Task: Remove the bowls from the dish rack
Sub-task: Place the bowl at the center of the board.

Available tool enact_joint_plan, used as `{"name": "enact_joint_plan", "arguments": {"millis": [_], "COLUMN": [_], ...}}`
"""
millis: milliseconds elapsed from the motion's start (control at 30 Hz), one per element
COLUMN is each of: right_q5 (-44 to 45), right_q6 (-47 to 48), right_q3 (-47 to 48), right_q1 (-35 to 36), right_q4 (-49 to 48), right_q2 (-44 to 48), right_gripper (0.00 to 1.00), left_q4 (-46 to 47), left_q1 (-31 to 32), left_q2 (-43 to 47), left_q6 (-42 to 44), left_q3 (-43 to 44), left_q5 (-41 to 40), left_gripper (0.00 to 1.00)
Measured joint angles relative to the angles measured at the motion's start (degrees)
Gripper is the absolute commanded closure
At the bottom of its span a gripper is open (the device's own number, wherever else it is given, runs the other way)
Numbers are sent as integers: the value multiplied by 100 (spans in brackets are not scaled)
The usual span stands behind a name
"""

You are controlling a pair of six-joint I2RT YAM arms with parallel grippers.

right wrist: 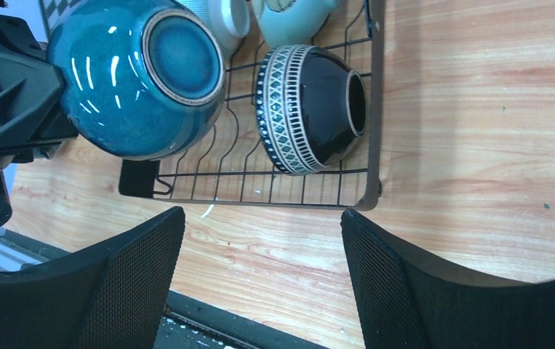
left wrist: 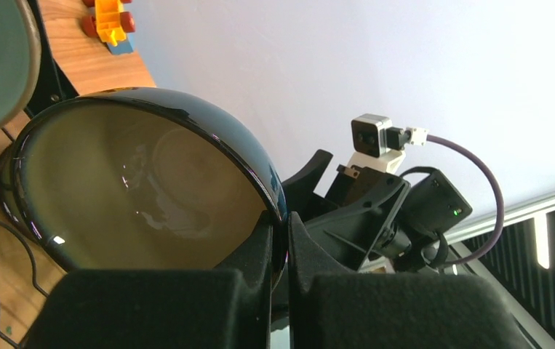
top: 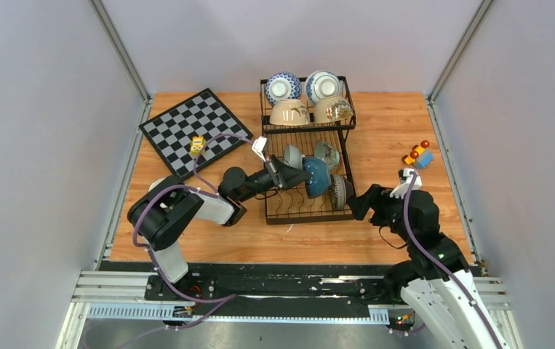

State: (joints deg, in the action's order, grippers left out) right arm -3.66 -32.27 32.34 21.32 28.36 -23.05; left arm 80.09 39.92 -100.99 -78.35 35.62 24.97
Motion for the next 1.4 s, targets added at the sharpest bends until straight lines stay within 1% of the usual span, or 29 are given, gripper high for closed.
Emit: {"name": "enact_joint_plan", "arguments": {"millis": [133, 267, 333, 400, 500, 600, 667, 800, 867, 900, 1000, 1133, 1267, 1400], "right_q5": [-247, -544, -667, -769, -855, -940, -999, -1080, -1095, -1084, -981, -678, -415, -247], "right_q6": [170, 468, 638, 817, 1049, 1263, 1377, 1606, 1749, 1829, 2076, 2398, 2618, 2754], "right_q3": [249, 728, 1067, 1497, 2122, 2828, 3244, 4022, 4459, 4710, 5377, 5976, 6279, 6406], "right_q1": [0, 2, 33, 96, 225, 448, 599, 1040, 1294, 1445, 1917, 2570, 3058, 3423], "right_q4": [28, 116, 205, 315, 472, 699, 859, 1250, 1502, 1679, 2070, 2557, 2892, 3056], "right_q2": [-37, -179, -308, -494, -793, -1213, -1515, -2188, -2588, -2815, -3407, -4057, -4529, -4933], "right_gripper": [18, 18, 18, 19, 19, 20, 20, 21, 21, 21, 21, 22, 26, 27], "left_q4": [-85, -413, -796, -1410, -3226, -5580, -6736, -8693, -9475, -9919, -10819, -11641, -12010, -12152], "left_q1": [0, 11, 26, 55, 179, 533, 739, 1143, 1440, 1687, 2400, 3416, 4221, 4666], "left_q2": [442, 1150, 1615, 2140, 3259, 4164, 4516, 5132, 5318, 5390, 5455, 5344, 5178, 5187], "left_q6": [50, 229, 424, 748, 1703, 3084, 3834, 5272, 5939, 6334, 7324, 8555, 9667, 10555], "left_q3": [-271, -557, -647, -662, -505, 249, 754, 1521, 1757, 1882, 2063, 2087, 2002, 1867], "left_q5": [42, 105, 168, 227, 197, -85, -280, -879, -1311, -1626, -2317, -3283, -3880, -4041], "left_gripper": [100, 100, 100, 100, 100, 100, 100, 100, 100, 100, 100, 100, 100, 100]}}
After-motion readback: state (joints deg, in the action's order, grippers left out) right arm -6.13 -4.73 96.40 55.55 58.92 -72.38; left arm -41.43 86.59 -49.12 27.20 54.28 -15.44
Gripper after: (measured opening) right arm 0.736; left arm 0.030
